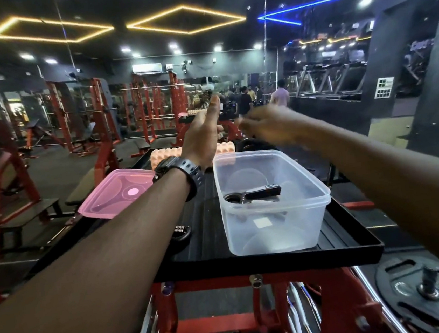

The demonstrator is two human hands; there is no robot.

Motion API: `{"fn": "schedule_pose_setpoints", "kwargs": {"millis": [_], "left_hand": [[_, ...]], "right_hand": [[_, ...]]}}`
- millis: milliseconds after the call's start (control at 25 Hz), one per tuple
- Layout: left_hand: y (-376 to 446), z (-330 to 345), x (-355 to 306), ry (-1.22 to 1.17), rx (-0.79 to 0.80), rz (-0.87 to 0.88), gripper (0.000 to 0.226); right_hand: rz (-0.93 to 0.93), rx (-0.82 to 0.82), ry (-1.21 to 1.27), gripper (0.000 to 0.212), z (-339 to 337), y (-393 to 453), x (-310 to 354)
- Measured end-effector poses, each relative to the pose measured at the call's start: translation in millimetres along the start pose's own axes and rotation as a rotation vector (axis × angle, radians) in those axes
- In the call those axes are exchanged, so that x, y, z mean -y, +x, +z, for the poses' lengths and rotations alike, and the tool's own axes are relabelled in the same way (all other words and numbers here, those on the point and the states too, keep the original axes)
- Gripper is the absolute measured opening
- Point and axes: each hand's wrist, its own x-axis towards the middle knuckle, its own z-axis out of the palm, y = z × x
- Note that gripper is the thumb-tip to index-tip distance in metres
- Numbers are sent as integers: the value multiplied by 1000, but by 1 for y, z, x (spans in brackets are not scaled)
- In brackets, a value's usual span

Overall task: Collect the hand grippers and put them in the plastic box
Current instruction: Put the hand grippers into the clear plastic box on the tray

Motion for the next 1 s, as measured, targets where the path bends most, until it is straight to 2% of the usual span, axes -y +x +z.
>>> {"fn": "schedule_pose_setpoints", "kwargs": {"millis": [40,80,120,240,360,520,640,760,1000], "left_hand": [[-3,-4,-1,11,-12,5,79],[-7,-8,-3,24,-25,11,75],[-12,-12,-3,38,-36,12,75],[-23,-27,1,58,-76,-17,88],[-33,-50,6,86,-110,-53,98],[-54,-94,30,103,-170,-100,94],[-77,-114,68,112,-160,-194,101],[-94,-122,96,79,-113,-283,91],[-90,-125,100,114,33,-289,81]], "right_hand": [[33,-172,127,41,1,11,-6],[94,-276,256,44,6,21,-12],[159,-310,334,47,16,28,-18],[216,-214,430,46,53,38,-30],[130,-190,436,41,61,33,-8],[-126,-93,226,37,73,20,64],[-261,145,-103,50,124,13,97],[-218,442,-443,68,179,10,98],[-134,532,-476,65,177,15,96]]}}
